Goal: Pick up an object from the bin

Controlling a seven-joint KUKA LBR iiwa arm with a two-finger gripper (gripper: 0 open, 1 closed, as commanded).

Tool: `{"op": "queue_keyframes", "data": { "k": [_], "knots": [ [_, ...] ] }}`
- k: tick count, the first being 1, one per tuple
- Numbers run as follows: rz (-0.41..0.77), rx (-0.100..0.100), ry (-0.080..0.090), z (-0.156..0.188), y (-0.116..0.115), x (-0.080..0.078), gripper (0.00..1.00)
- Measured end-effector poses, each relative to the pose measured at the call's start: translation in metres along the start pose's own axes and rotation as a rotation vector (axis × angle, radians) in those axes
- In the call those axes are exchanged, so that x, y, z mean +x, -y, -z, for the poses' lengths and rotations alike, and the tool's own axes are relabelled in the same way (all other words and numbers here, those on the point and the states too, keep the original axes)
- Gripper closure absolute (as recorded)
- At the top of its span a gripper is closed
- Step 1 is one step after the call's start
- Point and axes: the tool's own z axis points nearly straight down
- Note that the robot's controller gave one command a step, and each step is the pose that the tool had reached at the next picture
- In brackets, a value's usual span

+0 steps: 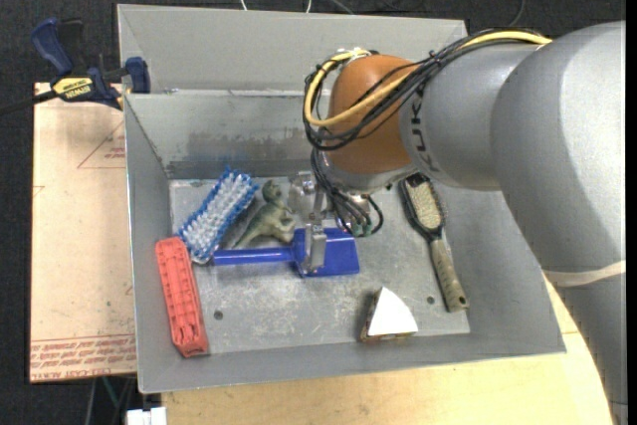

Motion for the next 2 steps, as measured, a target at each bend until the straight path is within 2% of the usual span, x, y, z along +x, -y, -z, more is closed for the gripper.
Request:
{"op": "queue_keyframes", "data": {
  "k": [1,2],
  "knots": [
    [0.024,0.0,-0.001,0.0,-0.006,0.002,0.0],
    [-0.013,-0.001,0.004,0.074,0.0,0.022,0.0]
  ]
}}
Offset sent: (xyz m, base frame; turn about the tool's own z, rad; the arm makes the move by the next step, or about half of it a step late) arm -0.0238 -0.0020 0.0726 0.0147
